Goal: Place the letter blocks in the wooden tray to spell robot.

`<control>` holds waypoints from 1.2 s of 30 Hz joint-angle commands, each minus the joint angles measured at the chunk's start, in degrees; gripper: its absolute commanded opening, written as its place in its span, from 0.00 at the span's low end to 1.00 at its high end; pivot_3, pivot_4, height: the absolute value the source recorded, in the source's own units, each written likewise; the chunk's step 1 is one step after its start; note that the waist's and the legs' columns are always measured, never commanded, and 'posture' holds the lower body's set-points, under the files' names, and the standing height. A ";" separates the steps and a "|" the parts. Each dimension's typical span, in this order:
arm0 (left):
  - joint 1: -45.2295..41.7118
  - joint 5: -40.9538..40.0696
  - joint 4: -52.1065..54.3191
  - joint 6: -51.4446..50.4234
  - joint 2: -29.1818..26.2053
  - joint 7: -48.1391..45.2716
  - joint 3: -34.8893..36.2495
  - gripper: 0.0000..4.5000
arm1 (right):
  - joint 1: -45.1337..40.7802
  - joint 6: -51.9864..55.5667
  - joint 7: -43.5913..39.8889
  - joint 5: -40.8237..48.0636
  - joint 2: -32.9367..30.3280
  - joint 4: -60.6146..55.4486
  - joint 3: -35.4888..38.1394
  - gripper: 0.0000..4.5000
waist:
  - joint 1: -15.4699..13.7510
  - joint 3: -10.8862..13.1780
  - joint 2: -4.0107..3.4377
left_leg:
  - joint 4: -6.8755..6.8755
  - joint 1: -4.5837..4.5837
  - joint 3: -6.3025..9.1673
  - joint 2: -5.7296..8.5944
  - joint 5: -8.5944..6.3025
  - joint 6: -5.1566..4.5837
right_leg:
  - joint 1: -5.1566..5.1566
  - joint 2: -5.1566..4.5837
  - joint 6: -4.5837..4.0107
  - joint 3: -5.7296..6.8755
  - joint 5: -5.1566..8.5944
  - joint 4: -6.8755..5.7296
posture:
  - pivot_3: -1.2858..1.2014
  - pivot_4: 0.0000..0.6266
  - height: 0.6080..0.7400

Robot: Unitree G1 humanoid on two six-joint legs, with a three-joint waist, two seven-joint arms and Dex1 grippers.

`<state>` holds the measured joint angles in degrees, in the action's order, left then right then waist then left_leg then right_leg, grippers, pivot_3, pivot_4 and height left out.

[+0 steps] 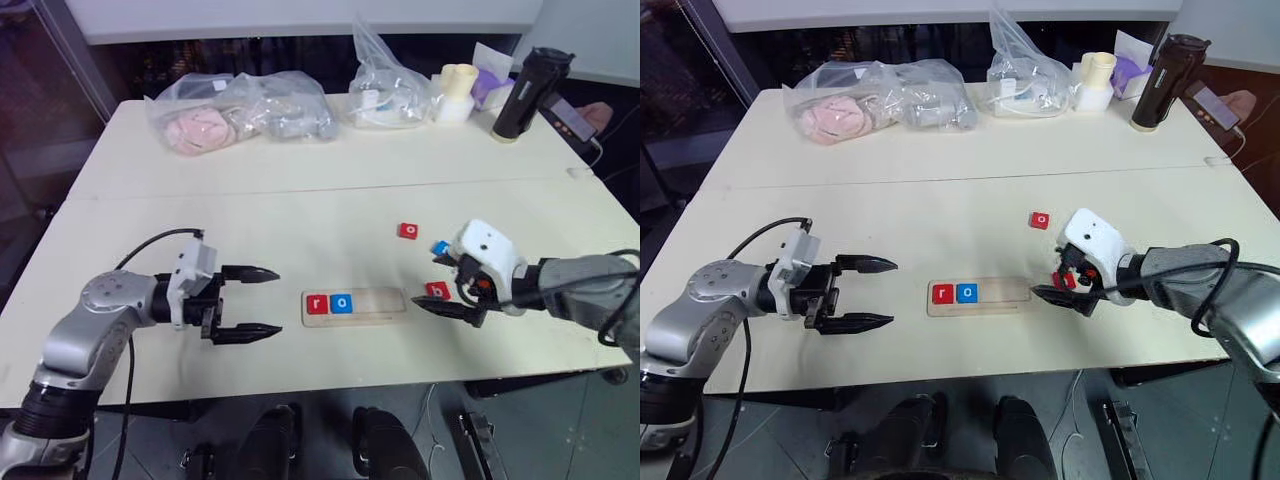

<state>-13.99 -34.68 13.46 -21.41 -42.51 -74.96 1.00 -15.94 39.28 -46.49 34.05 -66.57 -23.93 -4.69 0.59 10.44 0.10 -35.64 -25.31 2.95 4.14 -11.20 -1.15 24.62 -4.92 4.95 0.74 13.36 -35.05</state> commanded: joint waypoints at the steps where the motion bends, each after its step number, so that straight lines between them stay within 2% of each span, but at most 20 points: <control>1: -1.51 0.43 -0.06 1.41 0.04 -0.44 0.05 1.00 | -0.78 -15.92 -10.20 -9.99 0.77 11.46 -3.63 1.00 | 0.10 0.00 0.00 | -0.06 0.00 0.00 0.00 0.00 0.00 | 0.00 -0.01 0.03 -0.01 -0.03 -0.03 | 0.52 0.24 0.98; 7: -1.55 0.40 0.12 1.40 0.00 -0.41 0.05 1.00 | -4.38 -25.35 -18.53 -16.27 5.38 25.44 -5.76 1.00 | 0.00 0.02 -0.03 | -0.21 0.04 0.02 -0.03 -0.01 0.02 | -0.01 -0.06 -0.03 -0.02 -0.11 -0.14 | 0.52 0.24 0.98; 19: -1.34 0.47 1.00 1.07 -0.45 -0.21 0.23 1.00 | -10.00 -32.89 -23.46 -24.25 11.45 40.47 -5.89 1.00 | -0.21 0.02 -0.05 | -0.31 0.02 0.02 -0.02 -0.02 0.03 | -0.03 -0.07 -0.02 -0.02 -0.13 -0.18 | 0.52 0.24 0.98; 25: -1.13 0.45 1.62 0.95 -0.33 0.39 0.22 1.00 | -11.75 -34.46 -24.84 -26.04 12.91 44.03 -6.05 1.00 | -0.20 0.02 -0.05 | -0.40 0.04 0.02 -0.02 -0.02 0.03 | -0.06 -0.06 -0.01 -0.02 -0.16 -0.25 | 0.52 0.24 0.98; 28: -1.10 0.63 1.57 1.10 -0.28 0.64 0.25 1.00 | -12.08 -34.75 -25.49 -26.25 13.41 44.47 -5.89 0.81 | -0.18 0.01 -0.05 | -0.42 0.07 0.02 -0.01 -0.02 0.03 | -0.09 -0.06 -0.02 -0.02 -0.17 -0.28 | 0.52 0.24 0.98; 31: -1.04 0.84 1.40 1.32 -0.30 0.86 0.35 1.00 | -12.01 -34.92 -25.73 -26.37 13.77 43.33 -5.68 0.46 | -0.14 0.01 -0.05 | -0.47 0.11 0.02 -0.02 -0.02 0.03 | -0.12 -0.06 -0.02 -0.02 -0.18 -0.33 | 0.52 0.24 0.98; 33: -0.73 0.75 1.53 1.24 -0.52 0.76 0.50 1.00 | -11.80 -33.37 -25.78 -25.51 13.82 39.82 -5.25 0.26 | -0.15 0.01 -0.05 | -0.49 0.11 0.02 -0.01 -0.02 0.03 | -0.11 -0.06 -0.02 -0.03 -0.19 -0.37 | 0.52 0.24 0.98; 36: 0.16 0.36 2.04 1.12 -1.50 -0.22 0.98 1.00 | -12.42 -31.51 -25.06 -25.96 13.55 34.81 -5.05 0.26 | 0.00 0.02 -0.07 | -0.47 0.12 0.01 -0.01 -0.02 0.03 | -0.05 -0.06 -0.02 -0.06 -0.19 -0.43 | 0.52 0.24 0.98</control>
<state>-13.88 -33.85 13.73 -20.82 -42.96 -74.70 0.80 -27.40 7.06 -71.90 8.02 -52.78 14.51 -11.44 0.59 10.46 0.03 -36.08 -25.20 2.96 4.13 -11.22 -1.12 24.59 -4.98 4.92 0.68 13.17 -35.49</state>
